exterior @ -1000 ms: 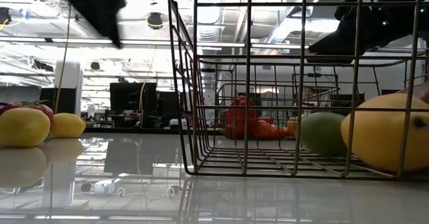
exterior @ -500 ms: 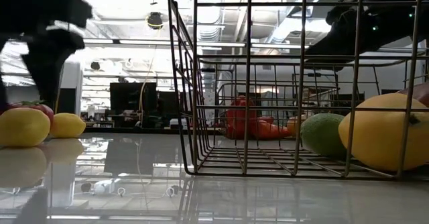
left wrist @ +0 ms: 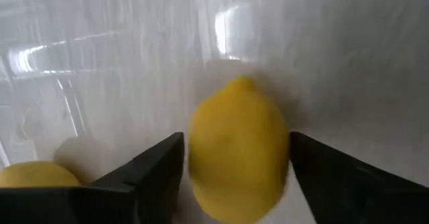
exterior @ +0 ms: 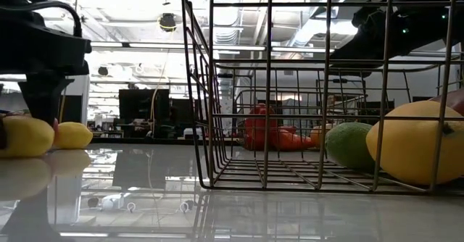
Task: Sort produce into baskets
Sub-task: Put the bottom yellow lemon into the bottom wire basket
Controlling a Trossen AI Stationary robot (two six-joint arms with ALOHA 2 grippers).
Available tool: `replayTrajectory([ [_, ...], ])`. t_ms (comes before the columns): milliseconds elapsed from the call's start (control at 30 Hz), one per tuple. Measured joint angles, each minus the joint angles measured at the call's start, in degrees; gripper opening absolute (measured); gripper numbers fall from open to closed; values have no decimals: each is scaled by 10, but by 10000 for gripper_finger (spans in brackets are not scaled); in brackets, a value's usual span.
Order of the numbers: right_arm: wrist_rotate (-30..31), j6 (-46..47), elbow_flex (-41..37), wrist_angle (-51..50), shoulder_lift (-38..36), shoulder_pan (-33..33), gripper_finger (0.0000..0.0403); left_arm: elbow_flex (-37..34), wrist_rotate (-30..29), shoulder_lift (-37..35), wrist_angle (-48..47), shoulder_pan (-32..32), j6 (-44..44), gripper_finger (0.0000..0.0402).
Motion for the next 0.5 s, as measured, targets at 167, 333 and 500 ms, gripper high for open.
replayTrajectory([
  [167,0,0,0,0,0,0,315,10,11,0,-5,21,12,190],
  [333,-1,0,0,0,0,0,315,96,-46,0,-16,61,57,168],
  [500,-1,-1,0,0,0,0,315,209,-130,-1,3,88,137,183],
])
